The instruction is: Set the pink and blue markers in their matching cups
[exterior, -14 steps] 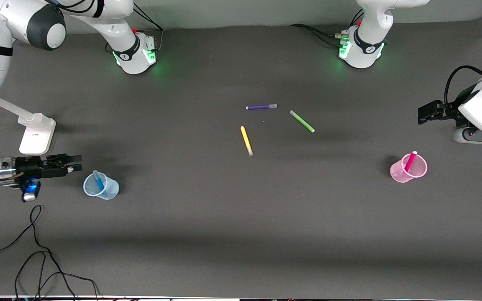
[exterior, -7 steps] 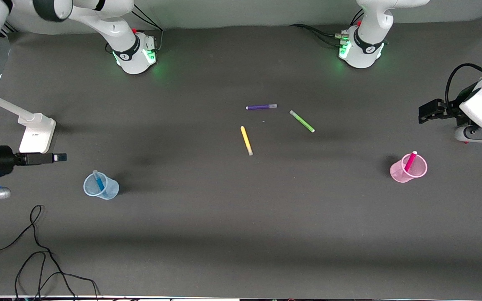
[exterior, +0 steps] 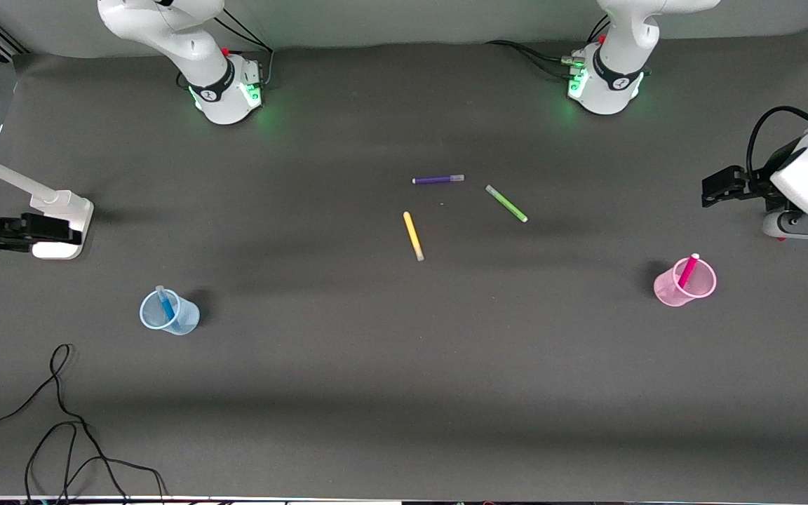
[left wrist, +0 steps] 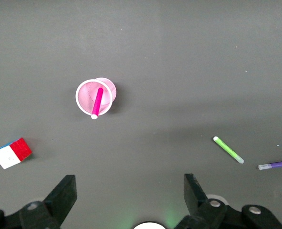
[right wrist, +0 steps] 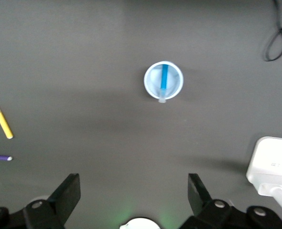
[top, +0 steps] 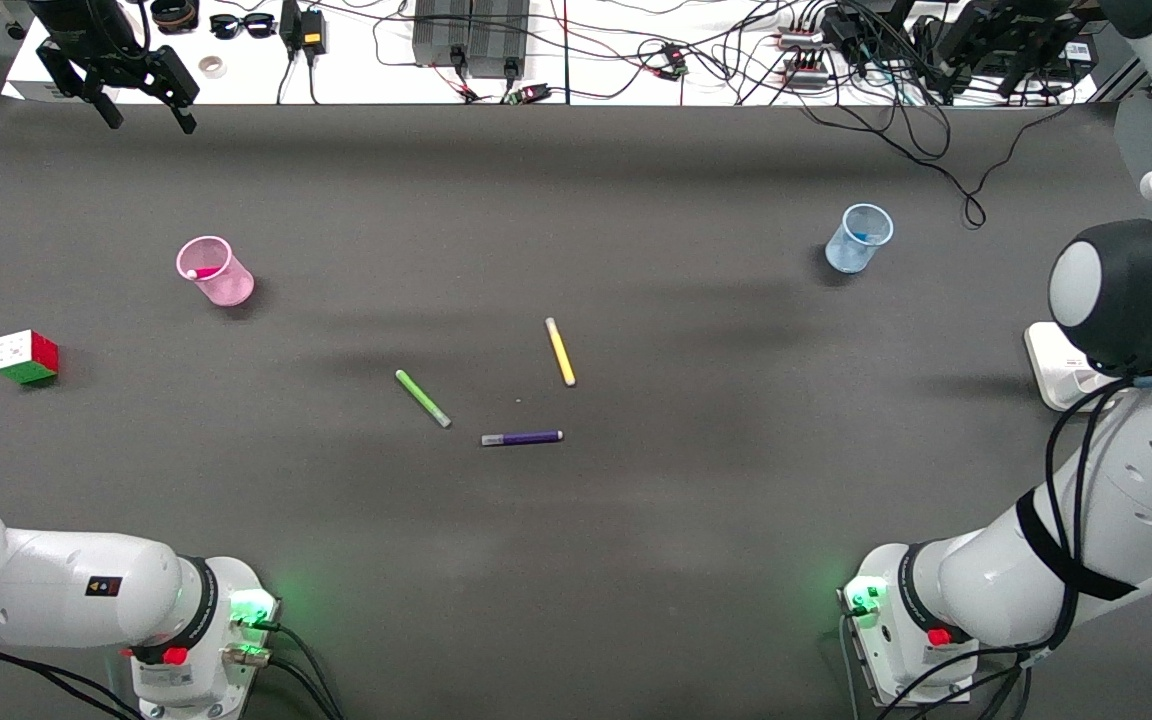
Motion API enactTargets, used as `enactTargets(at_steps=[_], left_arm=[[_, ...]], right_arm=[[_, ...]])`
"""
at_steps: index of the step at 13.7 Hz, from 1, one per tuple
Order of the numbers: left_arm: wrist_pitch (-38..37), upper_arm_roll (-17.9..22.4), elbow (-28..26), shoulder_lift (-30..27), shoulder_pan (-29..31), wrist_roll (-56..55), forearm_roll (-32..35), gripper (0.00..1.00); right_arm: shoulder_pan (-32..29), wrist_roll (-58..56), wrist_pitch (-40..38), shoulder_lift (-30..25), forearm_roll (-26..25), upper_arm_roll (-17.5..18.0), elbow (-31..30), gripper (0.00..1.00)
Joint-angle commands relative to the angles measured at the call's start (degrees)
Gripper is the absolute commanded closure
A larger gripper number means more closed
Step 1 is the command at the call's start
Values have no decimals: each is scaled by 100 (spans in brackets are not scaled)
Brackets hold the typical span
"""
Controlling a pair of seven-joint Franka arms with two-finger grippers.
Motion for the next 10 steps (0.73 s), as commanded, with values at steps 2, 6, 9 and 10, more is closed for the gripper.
enactTargets(at_steps=[2,6,9,10], left_arm=[[-88,-37,12,-71,45,-37,-54,0],[-97,-37,12,-71,37,-63,-54,0],[-88,-37,21,-71,36,-72,-54,0],[-97,-45,12,-71,36,-72,-54,0]], right_arm=[[118,-135,596,-754,-443,20,-930,0],[-146,-56,1293,-1723,-1253,706,-2032,0],[-889,181,1267,-1785,-1227,1458,-2032,0],[-1154,269,1275,-1785,-1235,1740,-2041,0]])
